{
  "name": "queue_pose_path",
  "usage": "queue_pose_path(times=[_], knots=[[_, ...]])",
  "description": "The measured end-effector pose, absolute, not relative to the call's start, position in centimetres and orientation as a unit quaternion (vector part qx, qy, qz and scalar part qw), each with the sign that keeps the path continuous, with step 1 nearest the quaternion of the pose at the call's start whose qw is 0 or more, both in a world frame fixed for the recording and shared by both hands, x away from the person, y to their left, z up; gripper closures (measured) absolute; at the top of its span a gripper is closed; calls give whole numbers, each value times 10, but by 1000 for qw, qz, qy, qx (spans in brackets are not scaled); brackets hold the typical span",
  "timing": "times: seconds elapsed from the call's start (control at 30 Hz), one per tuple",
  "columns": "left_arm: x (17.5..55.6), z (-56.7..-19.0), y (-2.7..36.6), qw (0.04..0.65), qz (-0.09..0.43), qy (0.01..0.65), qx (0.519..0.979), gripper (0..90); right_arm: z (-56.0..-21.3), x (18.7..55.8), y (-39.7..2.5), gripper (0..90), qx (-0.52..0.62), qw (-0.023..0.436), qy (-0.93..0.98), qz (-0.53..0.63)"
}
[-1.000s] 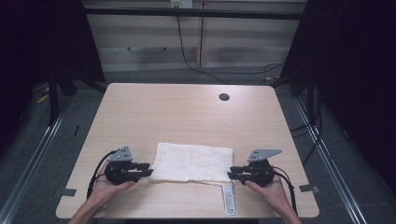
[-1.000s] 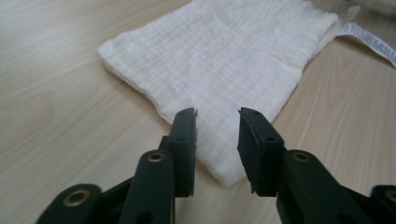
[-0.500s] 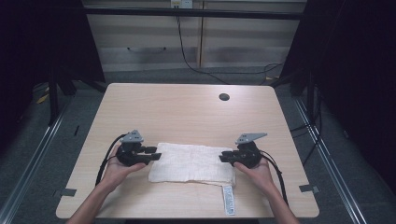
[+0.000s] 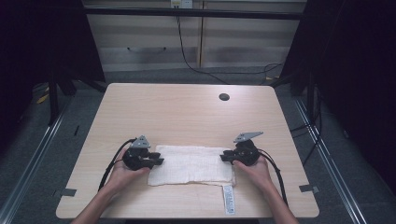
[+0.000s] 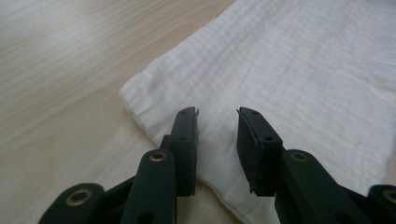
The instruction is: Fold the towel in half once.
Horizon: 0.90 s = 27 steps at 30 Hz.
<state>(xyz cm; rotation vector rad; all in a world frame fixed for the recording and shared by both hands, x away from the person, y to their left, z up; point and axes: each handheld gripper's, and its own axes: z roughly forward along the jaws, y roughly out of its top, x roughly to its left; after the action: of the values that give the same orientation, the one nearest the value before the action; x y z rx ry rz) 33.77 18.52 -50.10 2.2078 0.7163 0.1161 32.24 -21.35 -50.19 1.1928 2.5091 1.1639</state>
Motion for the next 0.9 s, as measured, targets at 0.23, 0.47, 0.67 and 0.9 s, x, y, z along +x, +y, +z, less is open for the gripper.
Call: queue_pose_path(times=[0.23,0.47,0.67,0.9], knots=[[327,-502,195,405,45,279,869,680,-487,324,-219,692,397,76,821,404],[328,-502,199,406,41,284,867,681,-482,345,-214,693,399,85,814,415],[328,-502,199,407,41,282,868,678,-501,353,-207,684,405,76,825,386],[328,-503,200,407,44,280,869,678,-503,351,-207,682,399,81,833,375]])
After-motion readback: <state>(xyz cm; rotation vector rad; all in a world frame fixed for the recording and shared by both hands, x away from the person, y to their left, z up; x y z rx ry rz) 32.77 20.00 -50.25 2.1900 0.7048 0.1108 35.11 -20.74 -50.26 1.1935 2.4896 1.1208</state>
